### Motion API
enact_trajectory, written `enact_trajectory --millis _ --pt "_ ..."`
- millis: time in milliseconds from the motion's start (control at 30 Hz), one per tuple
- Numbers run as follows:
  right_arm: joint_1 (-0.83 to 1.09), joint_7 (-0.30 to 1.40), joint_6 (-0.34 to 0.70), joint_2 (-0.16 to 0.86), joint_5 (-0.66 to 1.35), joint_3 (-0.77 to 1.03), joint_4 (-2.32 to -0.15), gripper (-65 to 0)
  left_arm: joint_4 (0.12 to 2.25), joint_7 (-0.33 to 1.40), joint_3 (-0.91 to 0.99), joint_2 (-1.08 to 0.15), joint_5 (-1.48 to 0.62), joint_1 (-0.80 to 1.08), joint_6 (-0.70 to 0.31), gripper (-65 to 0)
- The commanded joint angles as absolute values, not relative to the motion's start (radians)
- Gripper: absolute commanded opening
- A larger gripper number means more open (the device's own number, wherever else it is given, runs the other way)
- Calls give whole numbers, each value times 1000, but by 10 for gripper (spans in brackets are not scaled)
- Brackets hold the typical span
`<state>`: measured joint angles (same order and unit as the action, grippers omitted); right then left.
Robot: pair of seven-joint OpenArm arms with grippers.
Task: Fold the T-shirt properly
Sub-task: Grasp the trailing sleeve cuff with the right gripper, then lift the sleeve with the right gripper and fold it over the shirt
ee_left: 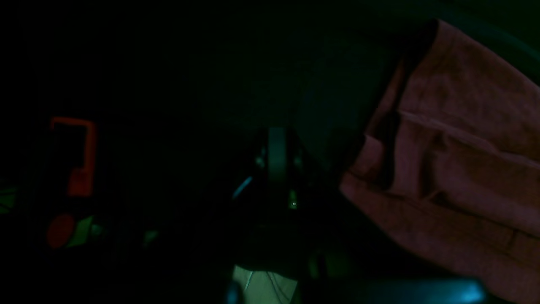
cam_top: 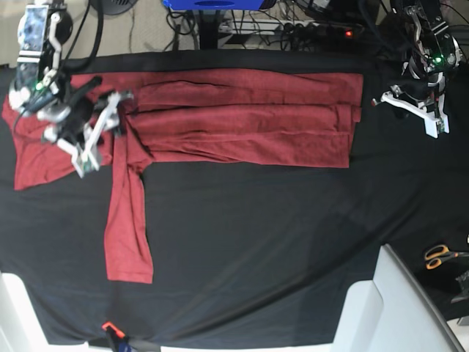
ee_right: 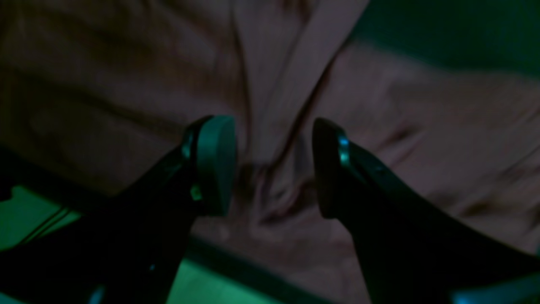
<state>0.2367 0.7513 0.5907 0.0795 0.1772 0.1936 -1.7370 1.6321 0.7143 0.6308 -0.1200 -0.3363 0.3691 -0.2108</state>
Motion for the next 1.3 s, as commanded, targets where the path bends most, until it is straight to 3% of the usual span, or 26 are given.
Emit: enact_trajectory --millis 0,100,267,433,633,833,1200,1267 --pt "182 727 588 90 188 197 -1758 -357 1646 696 638 -131 -338 374 -214 -650" --pt "39 759 588 102 188 199 -1669 -357 1646 696 639 -131 -338 375 -214 -650" --pt "-255 774 588 111 188 257 -1277 -357 1656 688 639 -131 -346 407 -260 -650" --pt "-449 659 588 150 186 291 -888 -357 1650 601 639 -131 -340 476 -418 -650" --pt "-564 512 587 173 186 263 -601 -357 1639 561 676 -131 -343 515 -420 -650" --pt "-585 340 430 173 186 191 -452 -351 1639 562 743 -128 -346 512 -421 -650" --pt "-579 289 427 173 188 176 -415 -363 1566 561 776 -131 -346 509 -429 -650" --pt "-578 289 427 171 188 176 -414 -431 1555 561 776 -131 -346 509 -429 -650"
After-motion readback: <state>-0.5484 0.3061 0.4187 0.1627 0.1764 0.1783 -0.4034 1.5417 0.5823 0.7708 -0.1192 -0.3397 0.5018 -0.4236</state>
